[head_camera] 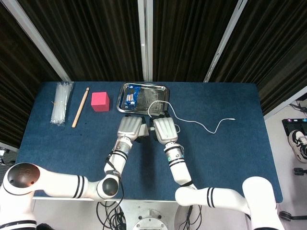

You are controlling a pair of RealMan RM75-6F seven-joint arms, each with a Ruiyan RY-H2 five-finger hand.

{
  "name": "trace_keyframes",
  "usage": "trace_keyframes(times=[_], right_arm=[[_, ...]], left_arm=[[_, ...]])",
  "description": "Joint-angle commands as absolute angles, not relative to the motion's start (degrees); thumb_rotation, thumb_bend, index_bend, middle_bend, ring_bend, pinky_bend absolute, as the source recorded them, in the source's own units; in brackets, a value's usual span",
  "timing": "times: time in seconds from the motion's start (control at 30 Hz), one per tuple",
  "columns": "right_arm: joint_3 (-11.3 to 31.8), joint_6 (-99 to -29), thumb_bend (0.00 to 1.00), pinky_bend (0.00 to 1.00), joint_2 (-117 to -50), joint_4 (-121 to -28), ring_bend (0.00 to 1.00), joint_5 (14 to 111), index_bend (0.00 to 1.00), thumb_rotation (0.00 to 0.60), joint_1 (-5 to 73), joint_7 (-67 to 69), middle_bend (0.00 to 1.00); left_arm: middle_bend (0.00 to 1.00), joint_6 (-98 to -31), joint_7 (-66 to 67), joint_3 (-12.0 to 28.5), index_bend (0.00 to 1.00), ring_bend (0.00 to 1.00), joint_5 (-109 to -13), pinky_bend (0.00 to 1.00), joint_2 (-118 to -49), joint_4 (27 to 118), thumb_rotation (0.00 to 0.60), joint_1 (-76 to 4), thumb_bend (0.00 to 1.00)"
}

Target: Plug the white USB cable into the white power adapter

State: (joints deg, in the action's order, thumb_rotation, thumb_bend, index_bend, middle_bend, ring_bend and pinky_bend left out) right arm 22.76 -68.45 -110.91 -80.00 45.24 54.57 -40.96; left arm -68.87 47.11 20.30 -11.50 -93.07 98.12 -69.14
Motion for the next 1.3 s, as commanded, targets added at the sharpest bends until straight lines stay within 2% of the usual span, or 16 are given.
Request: trace_keyframes(times=[0.03,0.93,1.17,1.3], right_arm=[[22.7,-68.5,0.35,0.15,-111.0,-80.0,0.33,45.2,0.59,0.6,54.6,-41.0,0.51],[22.6,-68.2,0.34,0.13,-111.8,-80.0,0.33,44.9,0.57,0.6,54.7,-41.4,0.5],[22.4,-68.2,0.28,0.13,-110.7,-80.8,0.32,44.8,0.39,0.6,53.8,-40.8,0.47],[22.3,-68.1,0.27,0.12,-110.1,-81.2,0.32,44.8,0.35,0.6,53.4,-40.4,0.46]], left_arm=[[0.54,-68.9,47.2,20.3,0.47,0.44,-11.5,0.18,-93.2,98.0,0.6,-69.1,0.27],[0.54,-68.3,48.8,21.0,0.47,0.44,-9.5,0.18,-94.0,96.5,0.6,-69.8,0.27],[0.54,-67.8,48.5,20.7,0.47,0.44,-9.8,0.18,-93.5,96.6,0.6,-69.4,0.27],[0.54,-67.5,48.5,20.7,0.47,0.44,-9.8,0.18,-93.3,96.5,0.6,-69.4,0.27]])
